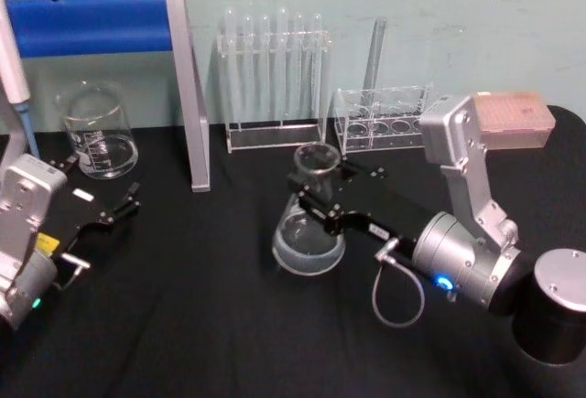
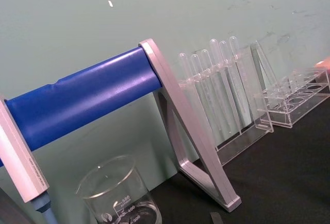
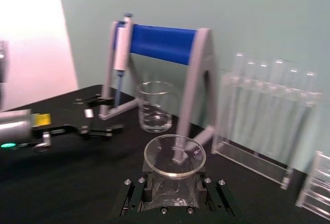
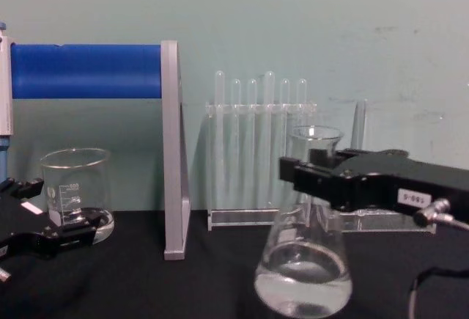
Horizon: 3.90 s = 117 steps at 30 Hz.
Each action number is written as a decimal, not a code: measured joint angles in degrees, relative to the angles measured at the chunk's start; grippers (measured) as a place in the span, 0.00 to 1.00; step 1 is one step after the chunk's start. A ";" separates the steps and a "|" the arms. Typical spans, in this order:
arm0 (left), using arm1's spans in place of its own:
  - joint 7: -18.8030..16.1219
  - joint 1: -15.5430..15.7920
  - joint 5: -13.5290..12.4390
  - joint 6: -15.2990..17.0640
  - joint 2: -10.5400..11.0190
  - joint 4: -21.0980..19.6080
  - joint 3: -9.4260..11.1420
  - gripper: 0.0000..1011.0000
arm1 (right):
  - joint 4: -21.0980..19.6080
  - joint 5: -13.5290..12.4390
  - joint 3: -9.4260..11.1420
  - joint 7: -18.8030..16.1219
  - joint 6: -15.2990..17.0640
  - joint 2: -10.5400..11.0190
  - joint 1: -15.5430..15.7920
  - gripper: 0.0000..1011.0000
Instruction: Grasp the erlenmeyer flask with one hand, shake it three times, then place it back.
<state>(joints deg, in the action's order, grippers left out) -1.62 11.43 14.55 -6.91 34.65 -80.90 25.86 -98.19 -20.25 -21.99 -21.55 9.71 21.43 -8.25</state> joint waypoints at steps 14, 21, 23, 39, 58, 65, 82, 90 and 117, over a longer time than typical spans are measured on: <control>0.00 0.00 0.00 0.00 0.00 0.00 0.00 0.99 | -2.79 -0.33 -4.52 -2.52 -0.45 1.91 0.92 0.45; 0.00 0.00 0.00 0.00 0.00 0.00 0.00 0.99 | -2.92 -0.52 -5.13 -2.46 -0.76 2.29 0.78 0.44; 0.00 0.00 0.00 0.00 0.00 0.00 0.00 0.99 | -2.60 -0.58 -4.97 -2.03 -0.88 2.26 0.66 0.45; 0.00 0.00 0.00 0.00 0.00 0.00 0.00 0.99 | 1.98 0.18 -1.16 2.39 -1.18 0.76 -1.61 0.45; 0.00 0.00 0.00 0.00 0.00 0.00 0.00 0.99 | 7.87 0.83 6.36 7.15 -0.57 -1.39 -4.08 0.45; 0.00 0.00 0.00 0.00 0.00 0.00 0.00 0.99 | 8.82 1.34 7.71 7.69 -0.42 -1.84 -4.29 0.45; 0.00 0.00 0.00 0.00 0.00 0.00 0.00 0.99 | 6.49 1.85 6.29 5.36 0.23 -2.75 -3.01 0.45; 0.00 0.00 0.00 0.00 0.00 0.00 0.00 0.99 | 3.98 1.85 3.26 3.06 0.35 -2.31 -1.77 0.45; 0.00 0.00 0.00 0.00 0.00 0.00 0.00 0.99 | 4.56 1.22 0.51 1.97 -1.38 -1.51 -0.95 0.45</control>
<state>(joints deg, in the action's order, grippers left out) -1.62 11.43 14.54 -6.91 34.65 -80.90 25.86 -93.63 -19.03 -21.47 -19.58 8.33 19.93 -9.21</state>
